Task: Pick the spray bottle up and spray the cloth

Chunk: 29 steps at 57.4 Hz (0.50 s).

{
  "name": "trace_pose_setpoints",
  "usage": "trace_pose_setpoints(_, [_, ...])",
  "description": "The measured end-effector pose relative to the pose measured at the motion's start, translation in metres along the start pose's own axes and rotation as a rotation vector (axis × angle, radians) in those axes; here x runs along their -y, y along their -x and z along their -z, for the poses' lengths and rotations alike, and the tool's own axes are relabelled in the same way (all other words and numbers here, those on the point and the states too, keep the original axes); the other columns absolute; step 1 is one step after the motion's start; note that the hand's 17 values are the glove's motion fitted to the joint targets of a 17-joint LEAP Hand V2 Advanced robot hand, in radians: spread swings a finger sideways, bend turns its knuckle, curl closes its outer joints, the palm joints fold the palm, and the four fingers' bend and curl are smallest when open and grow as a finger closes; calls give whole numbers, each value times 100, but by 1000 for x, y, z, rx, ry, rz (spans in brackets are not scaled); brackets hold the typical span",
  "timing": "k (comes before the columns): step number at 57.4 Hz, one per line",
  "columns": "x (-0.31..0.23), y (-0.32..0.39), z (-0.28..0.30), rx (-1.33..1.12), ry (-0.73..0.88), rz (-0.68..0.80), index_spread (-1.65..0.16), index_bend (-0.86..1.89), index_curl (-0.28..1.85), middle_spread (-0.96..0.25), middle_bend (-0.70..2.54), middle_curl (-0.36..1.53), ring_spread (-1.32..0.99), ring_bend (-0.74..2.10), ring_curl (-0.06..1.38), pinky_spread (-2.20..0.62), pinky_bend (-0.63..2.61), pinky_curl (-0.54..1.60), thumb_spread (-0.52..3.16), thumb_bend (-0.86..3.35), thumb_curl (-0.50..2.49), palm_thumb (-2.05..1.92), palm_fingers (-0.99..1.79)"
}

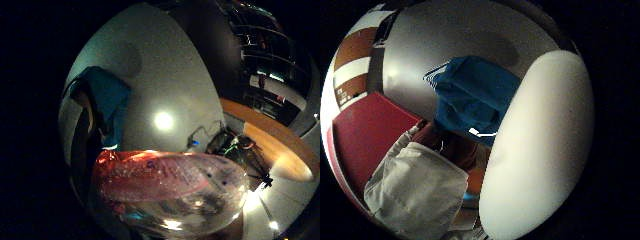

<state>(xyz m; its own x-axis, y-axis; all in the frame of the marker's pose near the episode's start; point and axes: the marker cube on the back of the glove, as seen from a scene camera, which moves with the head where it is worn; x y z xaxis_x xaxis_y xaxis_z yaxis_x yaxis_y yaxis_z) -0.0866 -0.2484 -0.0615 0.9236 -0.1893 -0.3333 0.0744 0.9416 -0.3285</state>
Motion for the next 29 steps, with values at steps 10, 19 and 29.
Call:
trace_pose_setpoints(10, [1,9,5,-31,8,17,-20,32,59,-17,61,55,-21,66,49,-27,35,41,-4,-3,75,105,132])
trace_pose_setpoints(19, [-1,11,22,-64,-2,19,-20,32,59,-17,60,55,-21,65,49,-27,34,41,-5,-3,75,105,132])
trace_pose_setpoints(29, [4,17,20,-57,7,18,-20,32,59,-17,60,55,-21,65,49,-27,34,42,-6,-3,75,105,132])
